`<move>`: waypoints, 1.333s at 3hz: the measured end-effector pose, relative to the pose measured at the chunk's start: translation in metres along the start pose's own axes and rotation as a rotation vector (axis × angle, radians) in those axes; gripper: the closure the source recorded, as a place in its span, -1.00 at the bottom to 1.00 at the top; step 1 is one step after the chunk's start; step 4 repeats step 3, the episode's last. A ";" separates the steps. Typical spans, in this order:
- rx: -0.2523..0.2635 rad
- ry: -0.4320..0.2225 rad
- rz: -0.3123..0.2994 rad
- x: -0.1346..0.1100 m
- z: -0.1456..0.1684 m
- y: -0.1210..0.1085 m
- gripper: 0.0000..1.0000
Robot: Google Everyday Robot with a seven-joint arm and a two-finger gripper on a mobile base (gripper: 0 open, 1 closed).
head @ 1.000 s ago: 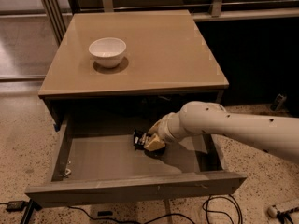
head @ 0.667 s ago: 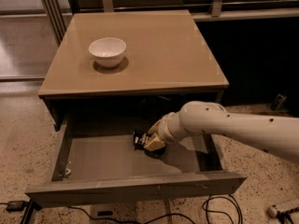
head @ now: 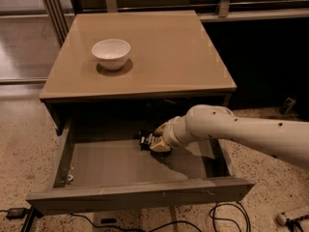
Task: Place rxbar chocolate into top drawer
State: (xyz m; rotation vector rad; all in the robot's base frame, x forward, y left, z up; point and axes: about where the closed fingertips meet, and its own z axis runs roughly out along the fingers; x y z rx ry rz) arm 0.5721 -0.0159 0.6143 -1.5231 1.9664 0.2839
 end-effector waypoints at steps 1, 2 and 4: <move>0.000 0.000 0.000 0.000 0.000 0.000 -0.92; 0.000 0.000 0.000 0.000 0.000 0.000 -1.00; 0.000 0.000 0.000 0.000 0.000 0.000 -1.00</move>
Offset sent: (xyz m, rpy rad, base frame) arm 0.0000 0.0000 0.0000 0.0000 0.0000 0.0000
